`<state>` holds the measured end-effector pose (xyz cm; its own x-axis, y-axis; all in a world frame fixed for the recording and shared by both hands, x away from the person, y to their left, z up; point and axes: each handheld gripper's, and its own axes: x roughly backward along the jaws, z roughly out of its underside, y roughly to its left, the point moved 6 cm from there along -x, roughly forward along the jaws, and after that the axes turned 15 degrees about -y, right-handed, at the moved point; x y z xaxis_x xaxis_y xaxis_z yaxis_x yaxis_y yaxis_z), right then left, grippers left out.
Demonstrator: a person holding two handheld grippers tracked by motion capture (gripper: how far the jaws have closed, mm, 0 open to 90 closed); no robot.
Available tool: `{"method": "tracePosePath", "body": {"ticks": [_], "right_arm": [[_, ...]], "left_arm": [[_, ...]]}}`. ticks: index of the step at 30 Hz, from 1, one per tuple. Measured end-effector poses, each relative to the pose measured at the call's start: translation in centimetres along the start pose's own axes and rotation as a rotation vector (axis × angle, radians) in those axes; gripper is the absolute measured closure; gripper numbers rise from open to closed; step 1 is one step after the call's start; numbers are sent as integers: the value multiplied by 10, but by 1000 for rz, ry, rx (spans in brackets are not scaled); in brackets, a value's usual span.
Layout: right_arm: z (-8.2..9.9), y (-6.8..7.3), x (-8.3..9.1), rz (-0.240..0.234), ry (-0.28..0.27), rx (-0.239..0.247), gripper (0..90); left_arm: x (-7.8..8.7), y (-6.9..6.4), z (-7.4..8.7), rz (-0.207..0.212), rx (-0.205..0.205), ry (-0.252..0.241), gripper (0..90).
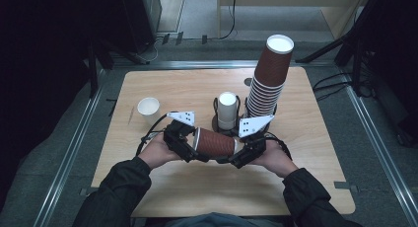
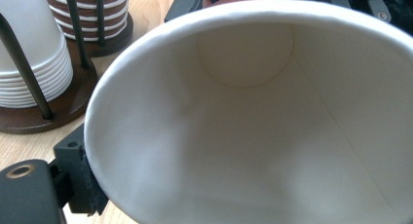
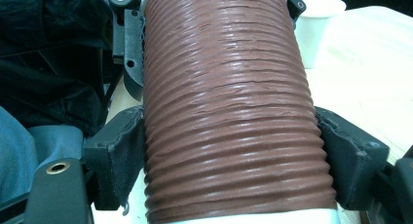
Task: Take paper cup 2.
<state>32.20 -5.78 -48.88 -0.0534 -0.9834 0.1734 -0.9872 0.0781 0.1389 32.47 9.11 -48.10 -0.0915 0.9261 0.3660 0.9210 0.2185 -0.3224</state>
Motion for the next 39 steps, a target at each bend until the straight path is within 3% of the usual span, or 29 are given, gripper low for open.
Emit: {"method": "tracePosePath", "body": {"ticks": [8, 13, 20, 26, 29, 34, 39], "right_arm": [[1, 0, 0, 7, 27, -23, 185], [9, -2, 1, 35, 113, -73, 126], [12, -5, 3, 62, 138, -42, 120], [18, -9, 5, 100, 184, -26, 120], [21, -10, 6, 111, 205, -23, 120], [24, -12, 4, 122, 222, -8, 122], [28, -11, 1, 120, 257, 6, 134]], "left_arm": [[0, 1, 1, -4, 8, 15, 76], [9, 4, -1, -18, 9, 3, 76], [16, 7, 2, -66, -19, 47, 76], [17, 9, 2, -122, -65, 128, 76], [14, 12, 4, -158, -95, 193, 76], [7, 14, 9, -181, -103, 277, 76], [0, 15, 13, -204, -91, 312, 75]]}}
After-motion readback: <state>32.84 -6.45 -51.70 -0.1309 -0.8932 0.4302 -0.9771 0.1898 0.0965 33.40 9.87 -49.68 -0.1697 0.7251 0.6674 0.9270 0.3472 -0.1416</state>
